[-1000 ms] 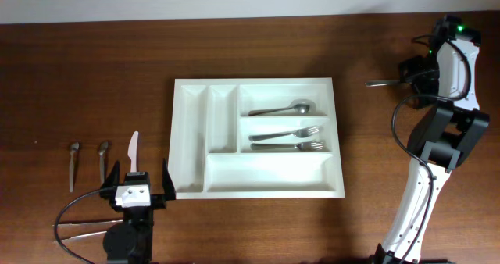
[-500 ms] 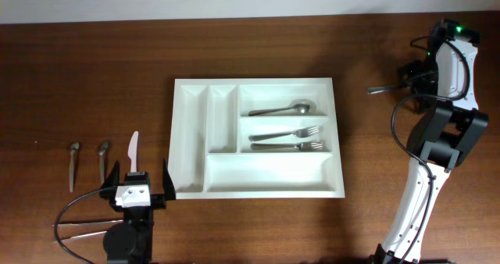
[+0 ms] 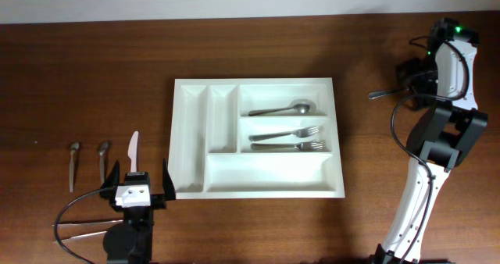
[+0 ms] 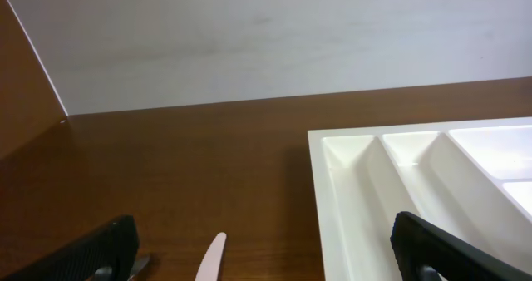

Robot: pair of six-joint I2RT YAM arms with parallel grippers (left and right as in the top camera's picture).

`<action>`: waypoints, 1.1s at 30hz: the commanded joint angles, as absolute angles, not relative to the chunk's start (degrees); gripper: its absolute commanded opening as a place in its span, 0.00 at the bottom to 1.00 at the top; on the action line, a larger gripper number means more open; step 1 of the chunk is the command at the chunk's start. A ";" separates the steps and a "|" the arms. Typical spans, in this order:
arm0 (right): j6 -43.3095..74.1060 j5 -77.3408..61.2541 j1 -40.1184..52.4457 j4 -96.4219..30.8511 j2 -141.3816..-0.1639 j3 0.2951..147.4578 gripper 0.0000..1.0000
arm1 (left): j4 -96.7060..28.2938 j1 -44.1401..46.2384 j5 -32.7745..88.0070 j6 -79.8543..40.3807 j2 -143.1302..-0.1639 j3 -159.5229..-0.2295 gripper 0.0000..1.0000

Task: Pack container
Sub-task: 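Lower the right gripper and close it on the spoon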

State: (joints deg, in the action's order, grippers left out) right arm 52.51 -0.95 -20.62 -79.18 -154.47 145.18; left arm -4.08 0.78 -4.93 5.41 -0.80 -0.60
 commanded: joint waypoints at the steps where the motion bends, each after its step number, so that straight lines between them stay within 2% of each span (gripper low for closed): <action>1: 52.80 -4.75 -20.21 -78.56 -156.18 144.53 0.90 | -4.32 0.47 -4.78 6.31 -0.34 -0.49 0.99; 6: 52.82 -4.75 -19.68 -78.59 -156.18 144.53 0.75 | -4.32 0.47 -4.78 6.31 -0.34 -0.49 0.99; 13: 53.01 -4.29 -18.41 -78.24 -156.18 144.53 0.41 | -4.32 0.47 -4.78 6.31 -0.34 -0.49 0.99; 16: 53.01 -4.32 -18.11 -77.69 -156.18 144.53 0.34 | -4.32 0.47 -4.78 6.31 -0.34 -0.49 0.99; 20: 53.01 -4.32 -17.96 -77.32 -156.18 144.53 0.17 | -4.32 0.47 -4.78 6.31 -0.34 -0.49 0.99; 23: 53.01 -4.34 -18.00 -77.23 -156.18 144.53 0.09 | -4.32 0.47 -4.80 6.31 -0.34 -0.49 0.99; 25: 52.99 -4.32 -18.02 -77.10 -156.18 144.53 0.04 | -4.32 0.47 -4.78 6.31 -0.34 -0.49 0.99; 33: 52.99 -5.06 -18.00 -77.36 -155.85 145.51 0.04 | -4.32 0.47 -4.78 6.31 -0.34 -0.49 0.99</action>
State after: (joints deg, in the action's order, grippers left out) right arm 52.60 -4.14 -18.48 -77.30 -154.47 145.18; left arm -4.08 0.78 -4.95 5.41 -0.80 -0.60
